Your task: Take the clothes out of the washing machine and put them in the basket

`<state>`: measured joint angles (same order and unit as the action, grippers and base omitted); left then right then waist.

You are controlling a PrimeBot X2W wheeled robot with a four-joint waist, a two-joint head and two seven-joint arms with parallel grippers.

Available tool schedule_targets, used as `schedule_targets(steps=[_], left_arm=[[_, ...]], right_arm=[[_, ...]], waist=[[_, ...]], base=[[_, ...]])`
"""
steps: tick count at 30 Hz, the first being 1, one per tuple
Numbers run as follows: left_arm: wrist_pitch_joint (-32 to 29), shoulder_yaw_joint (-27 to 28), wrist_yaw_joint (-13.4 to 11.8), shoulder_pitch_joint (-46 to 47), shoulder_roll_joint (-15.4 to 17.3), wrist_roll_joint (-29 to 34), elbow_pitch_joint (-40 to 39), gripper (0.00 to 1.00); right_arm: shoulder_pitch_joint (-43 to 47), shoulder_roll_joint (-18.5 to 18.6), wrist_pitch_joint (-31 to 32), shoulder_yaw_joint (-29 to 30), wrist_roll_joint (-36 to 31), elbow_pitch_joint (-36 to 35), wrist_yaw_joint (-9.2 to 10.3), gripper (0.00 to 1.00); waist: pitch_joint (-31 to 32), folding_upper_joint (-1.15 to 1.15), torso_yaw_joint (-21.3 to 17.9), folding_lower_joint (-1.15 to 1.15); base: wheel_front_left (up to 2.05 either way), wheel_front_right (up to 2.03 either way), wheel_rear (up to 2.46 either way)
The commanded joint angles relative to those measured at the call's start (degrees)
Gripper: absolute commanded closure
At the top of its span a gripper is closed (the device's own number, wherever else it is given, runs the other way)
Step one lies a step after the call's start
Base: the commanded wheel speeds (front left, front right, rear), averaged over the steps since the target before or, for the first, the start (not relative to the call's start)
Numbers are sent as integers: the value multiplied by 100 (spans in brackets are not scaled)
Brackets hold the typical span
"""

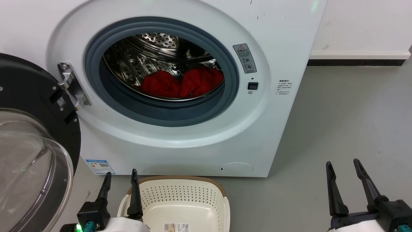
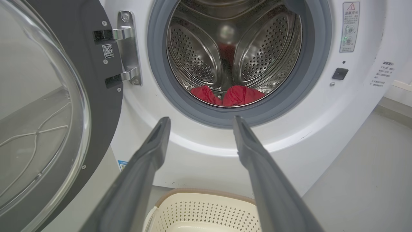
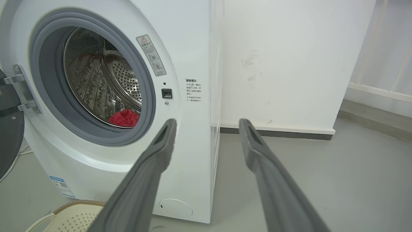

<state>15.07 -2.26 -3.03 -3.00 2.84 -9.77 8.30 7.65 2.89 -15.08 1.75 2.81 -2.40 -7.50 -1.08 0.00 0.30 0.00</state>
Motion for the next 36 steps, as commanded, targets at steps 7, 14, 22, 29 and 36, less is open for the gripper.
schedule_targets(steps=[7,14,22,29,36], left_arm=[[16,5,-8,-52,7,2,29,0],[16,-8,-8,-39,7,13,35,0],[16,-75,28,182,7,86,156,0],[16,-143,245,1301,16,409,833,0],[15,-51,360,2844,252,653,2001,0]], right_arm=[[94,-3,-14,-1,65,37,2,0],[83,-3,-14,6,86,27,2,0],[10,-3,-14,-5,115,17,2,0],[-254,-3,-14,-39,134,-36,2,0],[-551,-5,-14,-136,149,-49,2,0]], waist=[[11,0,-3,0],[3,0,10,0],[-62,0,-13,0],[-484,0,-124,0],[-1008,0,-413,0]], base=[[0,0,0],[0,0,0],[0,0,0],[0,0,0],[0,0,0]])
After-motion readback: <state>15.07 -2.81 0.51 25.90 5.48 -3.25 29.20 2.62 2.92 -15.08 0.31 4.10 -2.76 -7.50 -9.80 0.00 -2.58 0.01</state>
